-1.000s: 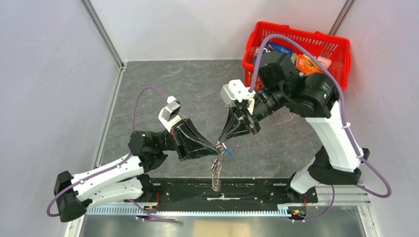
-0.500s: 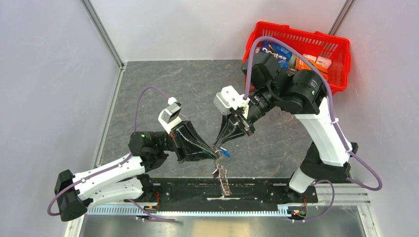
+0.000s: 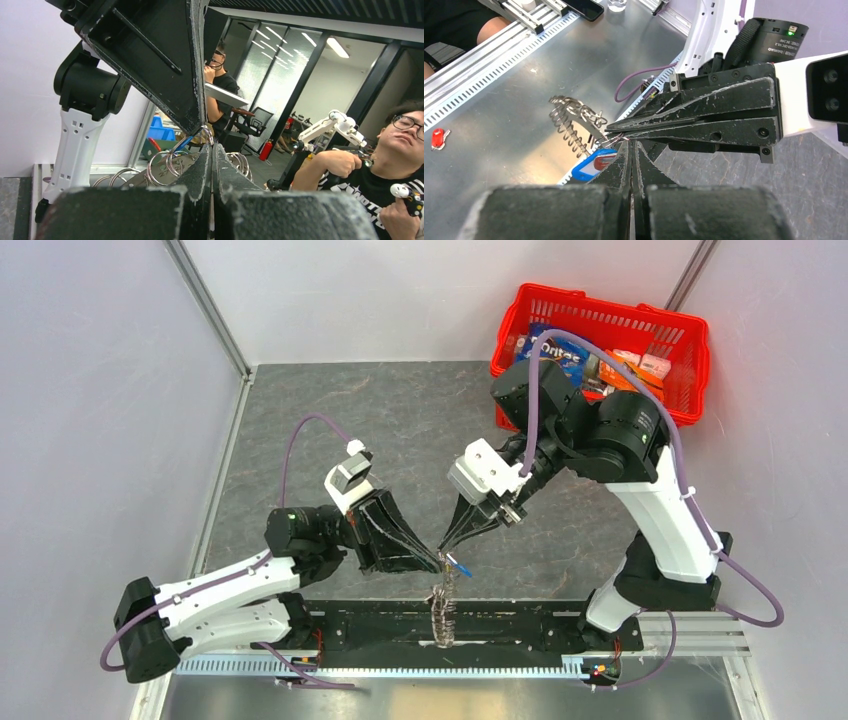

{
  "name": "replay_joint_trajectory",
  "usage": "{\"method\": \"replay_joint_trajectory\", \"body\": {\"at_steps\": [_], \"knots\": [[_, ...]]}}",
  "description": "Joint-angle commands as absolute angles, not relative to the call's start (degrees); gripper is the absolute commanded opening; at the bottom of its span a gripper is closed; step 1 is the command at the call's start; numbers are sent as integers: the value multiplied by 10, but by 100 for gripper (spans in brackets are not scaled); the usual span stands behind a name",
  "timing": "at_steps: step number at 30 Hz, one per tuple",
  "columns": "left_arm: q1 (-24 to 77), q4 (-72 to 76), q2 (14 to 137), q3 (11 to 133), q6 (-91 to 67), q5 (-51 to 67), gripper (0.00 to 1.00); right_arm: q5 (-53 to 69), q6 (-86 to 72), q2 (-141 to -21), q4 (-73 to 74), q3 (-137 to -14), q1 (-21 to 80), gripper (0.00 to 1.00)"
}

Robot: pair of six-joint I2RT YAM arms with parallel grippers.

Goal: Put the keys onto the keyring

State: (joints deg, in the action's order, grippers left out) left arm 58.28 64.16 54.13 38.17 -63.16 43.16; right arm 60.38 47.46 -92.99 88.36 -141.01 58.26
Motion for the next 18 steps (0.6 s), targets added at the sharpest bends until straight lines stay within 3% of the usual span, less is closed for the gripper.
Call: {"method": "replay_joint_trajectory", "body": {"at_steps": [1,18], "knots": [[583,721,546,392,-662,416,2,622,497,-927,886,-1412,601,0],[584,820,592,394,-760,496,2,531,564,-944,907,-1439,656,0]]}}
